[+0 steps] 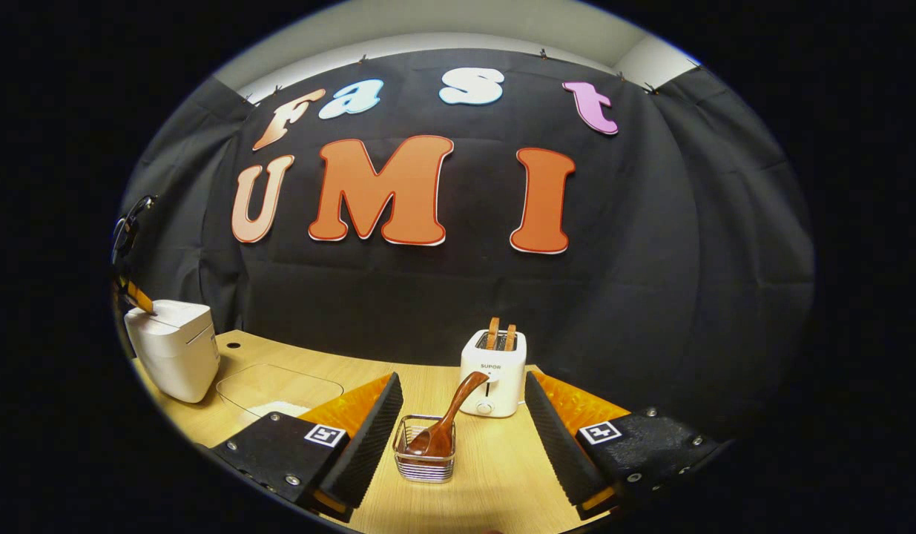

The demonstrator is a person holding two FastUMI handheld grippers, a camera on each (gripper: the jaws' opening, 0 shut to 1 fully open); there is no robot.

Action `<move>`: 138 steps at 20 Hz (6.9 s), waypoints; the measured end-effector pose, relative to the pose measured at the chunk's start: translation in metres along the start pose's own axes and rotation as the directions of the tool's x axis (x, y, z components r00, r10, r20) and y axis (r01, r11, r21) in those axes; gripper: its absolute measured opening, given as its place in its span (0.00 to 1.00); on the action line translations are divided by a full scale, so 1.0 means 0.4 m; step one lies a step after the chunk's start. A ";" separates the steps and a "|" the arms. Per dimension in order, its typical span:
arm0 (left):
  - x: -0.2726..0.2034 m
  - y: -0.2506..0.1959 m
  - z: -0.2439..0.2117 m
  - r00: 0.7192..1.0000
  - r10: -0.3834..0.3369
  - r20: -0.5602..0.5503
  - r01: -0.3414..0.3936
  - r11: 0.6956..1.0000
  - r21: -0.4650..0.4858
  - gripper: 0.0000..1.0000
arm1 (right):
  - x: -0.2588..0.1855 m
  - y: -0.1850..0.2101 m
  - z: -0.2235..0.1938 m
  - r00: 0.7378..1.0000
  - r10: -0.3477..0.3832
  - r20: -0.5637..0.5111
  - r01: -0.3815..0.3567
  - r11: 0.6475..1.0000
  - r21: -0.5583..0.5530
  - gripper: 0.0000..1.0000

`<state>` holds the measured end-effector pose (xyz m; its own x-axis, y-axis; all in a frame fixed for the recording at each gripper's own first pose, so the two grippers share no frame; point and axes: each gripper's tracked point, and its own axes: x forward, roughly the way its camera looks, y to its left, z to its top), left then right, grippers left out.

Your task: Close the left gripper, press the button to open the rice cooker; take a wooden spoon from the chopstick holder with the right hand, scoop a spoonful of rice and pour it into the rice cooker, then put the wooden spoon back into the chopstick holder.

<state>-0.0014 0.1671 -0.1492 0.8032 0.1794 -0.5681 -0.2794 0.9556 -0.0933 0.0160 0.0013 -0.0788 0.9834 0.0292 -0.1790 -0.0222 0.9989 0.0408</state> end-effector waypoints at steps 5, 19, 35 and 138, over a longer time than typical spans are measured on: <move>-0.005 0.000 -0.001 1.000 -0.003 -0.004 0.003 1.000 -0.009 0.04 | 0.018 0.003 -0.021 1.000 0.007 -0.024 -0.006 1.000 0.010 0.98; -0.118 -0.005 0.302 0.895 0.103 0.434 -0.176 0.976 0.130 0.04 | 0.183 -0.026 -0.096 0.988 -0.001 -0.154 0.022 0.990 0.137 0.98; -0.160 -0.107 0.237 0.883 -0.060 0.466 -0.038 0.980 0.197 0.43 | 0.390 -0.047 -0.187 0.955 0.107 -0.275 0.032 0.889 0.457 0.84; -0.129 0.078 0.057 0.884 0.063 0.463 -0.140 0.981 0.133 0.80 | 0.301 0.667 -0.072 0.910 0.409 -0.066 -0.413 0.886 -0.210 0.07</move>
<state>-0.0396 0.1930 -0.1041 0.9362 0.3268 -0.1291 -0.3161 0.9438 0.0967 0.1234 0.2723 -0.1177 0.8743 0.4371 -0.2112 -0.4636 0.8809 -0.0959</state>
